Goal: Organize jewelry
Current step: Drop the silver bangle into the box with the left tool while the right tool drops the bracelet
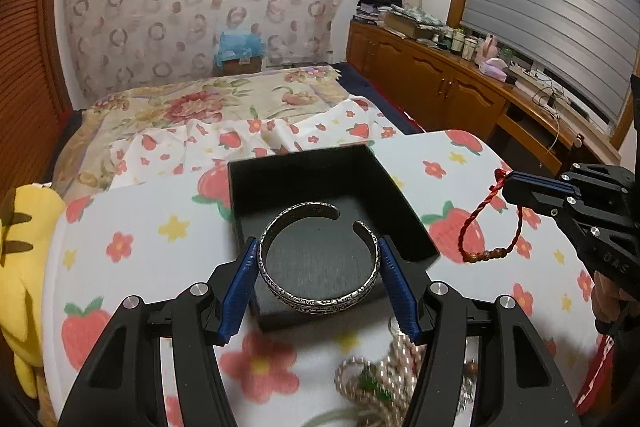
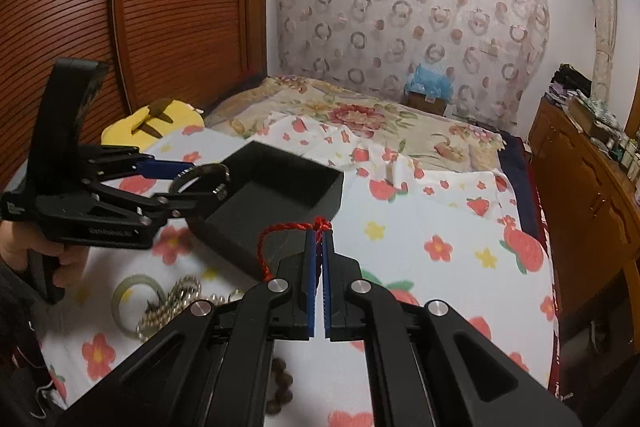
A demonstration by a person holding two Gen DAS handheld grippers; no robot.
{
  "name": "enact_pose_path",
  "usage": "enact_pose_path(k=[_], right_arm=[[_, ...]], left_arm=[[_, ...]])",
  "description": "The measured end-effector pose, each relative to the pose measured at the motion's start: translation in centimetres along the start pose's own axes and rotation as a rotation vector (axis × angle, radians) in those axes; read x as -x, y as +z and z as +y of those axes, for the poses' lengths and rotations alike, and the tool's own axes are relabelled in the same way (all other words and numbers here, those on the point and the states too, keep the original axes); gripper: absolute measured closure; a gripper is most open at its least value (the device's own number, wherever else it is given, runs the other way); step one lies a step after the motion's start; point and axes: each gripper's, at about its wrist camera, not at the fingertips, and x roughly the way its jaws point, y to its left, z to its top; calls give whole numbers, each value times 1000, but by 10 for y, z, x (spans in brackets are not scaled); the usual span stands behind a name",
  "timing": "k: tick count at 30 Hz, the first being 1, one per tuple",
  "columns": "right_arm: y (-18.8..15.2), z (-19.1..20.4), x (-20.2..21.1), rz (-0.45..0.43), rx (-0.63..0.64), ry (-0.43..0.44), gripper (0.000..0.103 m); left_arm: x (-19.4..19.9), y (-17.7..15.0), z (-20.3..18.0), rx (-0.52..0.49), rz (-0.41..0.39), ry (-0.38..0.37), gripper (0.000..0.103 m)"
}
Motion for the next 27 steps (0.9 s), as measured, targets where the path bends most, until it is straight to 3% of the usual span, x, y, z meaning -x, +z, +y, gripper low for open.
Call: enact_pose_path(k=[4,7,15,27], right_arm=[[11,-2,-10,-10,-5,21,100],[18,0,-18,-15,-1,37,100],[34,10,-40,-28,7,75,100],[26,37,-92,85,10,119,99]], left_arm=[[-13,9,1,-9,9,2,46],[-16,12,3,-5,-5,0,35],[8,13,21,15,-52,18,35],[44,-15,48,46,-57,43,35]])
